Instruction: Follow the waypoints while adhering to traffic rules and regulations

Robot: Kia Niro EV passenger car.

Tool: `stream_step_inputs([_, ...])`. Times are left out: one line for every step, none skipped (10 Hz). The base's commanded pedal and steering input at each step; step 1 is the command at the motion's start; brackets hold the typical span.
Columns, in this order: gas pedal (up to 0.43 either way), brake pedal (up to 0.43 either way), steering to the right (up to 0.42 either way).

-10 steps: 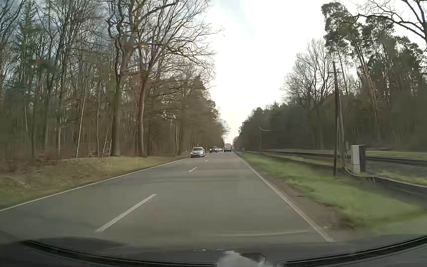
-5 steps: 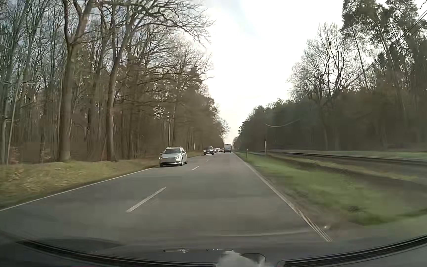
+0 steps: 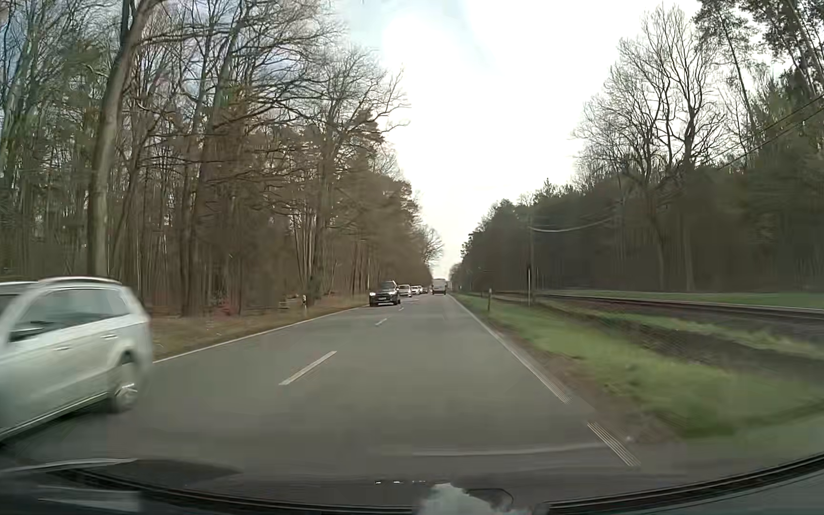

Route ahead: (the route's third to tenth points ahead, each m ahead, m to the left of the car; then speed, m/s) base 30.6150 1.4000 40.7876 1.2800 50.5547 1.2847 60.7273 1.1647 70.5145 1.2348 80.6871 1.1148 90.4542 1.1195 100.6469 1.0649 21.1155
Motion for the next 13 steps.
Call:
stream_step_inputs([0.169,0.0,-0.003])
stream_step_inputs([0.169,0.0,-0.002])
stream_step_inputs([0.169,0.0,-0.003])
stream_step_inputs([0.169,0.0,-0.003])
stream_step_inputs([0.169,0.0,-0.002])
stream_step_inputs([0.169,0.0,-0.003])
stream_step_inputs([0.169,0.0,-0.003])
stream_step_inputs([0.169,0.0,-0.003])
stream_step_inputs([0.169,0.0,-0.003])
stream_step_inputs([0.169,0.0,-0.003])
stream_step_inputs([0.169,0.0,-0.003])
stream_step_inputs([0.169,0.0,-0.003])
stream_step_inputs([0.169,0.0,-0.003])
